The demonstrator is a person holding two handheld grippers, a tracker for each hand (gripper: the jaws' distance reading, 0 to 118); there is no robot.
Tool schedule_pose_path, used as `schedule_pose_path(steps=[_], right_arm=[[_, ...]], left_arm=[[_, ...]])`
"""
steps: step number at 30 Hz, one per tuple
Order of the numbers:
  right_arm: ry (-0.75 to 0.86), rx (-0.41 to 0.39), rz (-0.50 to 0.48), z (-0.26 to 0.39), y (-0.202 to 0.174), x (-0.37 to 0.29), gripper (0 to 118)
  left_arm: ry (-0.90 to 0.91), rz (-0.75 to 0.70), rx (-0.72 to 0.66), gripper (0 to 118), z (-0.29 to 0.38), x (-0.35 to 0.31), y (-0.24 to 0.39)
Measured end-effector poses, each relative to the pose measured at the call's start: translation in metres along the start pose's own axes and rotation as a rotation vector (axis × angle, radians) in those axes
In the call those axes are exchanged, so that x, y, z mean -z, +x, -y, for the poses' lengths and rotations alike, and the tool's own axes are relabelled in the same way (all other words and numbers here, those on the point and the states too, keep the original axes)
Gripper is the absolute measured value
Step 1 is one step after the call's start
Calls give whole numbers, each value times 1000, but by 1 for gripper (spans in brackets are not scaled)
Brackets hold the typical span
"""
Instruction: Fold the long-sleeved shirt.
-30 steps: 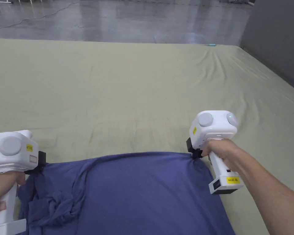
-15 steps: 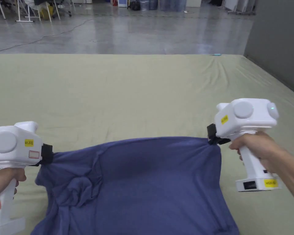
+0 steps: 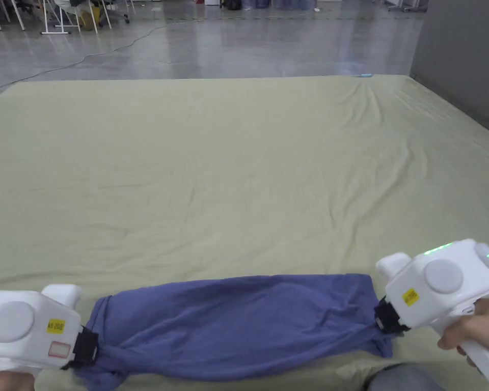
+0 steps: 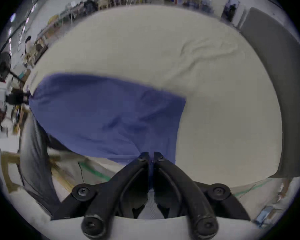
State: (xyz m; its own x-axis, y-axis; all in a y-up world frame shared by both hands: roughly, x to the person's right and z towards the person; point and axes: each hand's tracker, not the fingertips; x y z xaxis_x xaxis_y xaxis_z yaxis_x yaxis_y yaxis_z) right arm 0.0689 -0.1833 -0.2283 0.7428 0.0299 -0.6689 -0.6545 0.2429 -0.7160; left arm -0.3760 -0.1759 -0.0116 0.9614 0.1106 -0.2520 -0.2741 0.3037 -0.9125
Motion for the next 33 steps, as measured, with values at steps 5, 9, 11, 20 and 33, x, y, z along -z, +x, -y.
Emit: schedule_pose_path(steps=[5,9,11,20,33], right_arm=[[-10,9,37,-5,5,30,0],[25,48,13,-8,20,21,56],[71,43,51,-7,27,7,95],[373,181,65,-50,13,-56,69],[434,174,-12,-65,-9,-51,0]], left_arm=[[-5,-35,29,0,3,14,3],[87,13,24,73,1,8,-4],[121,11,24,116,2,-2,-8],[399,-83,-70,50,-40,-52,13],[438,126,-220,1,-28,-53,-6]])
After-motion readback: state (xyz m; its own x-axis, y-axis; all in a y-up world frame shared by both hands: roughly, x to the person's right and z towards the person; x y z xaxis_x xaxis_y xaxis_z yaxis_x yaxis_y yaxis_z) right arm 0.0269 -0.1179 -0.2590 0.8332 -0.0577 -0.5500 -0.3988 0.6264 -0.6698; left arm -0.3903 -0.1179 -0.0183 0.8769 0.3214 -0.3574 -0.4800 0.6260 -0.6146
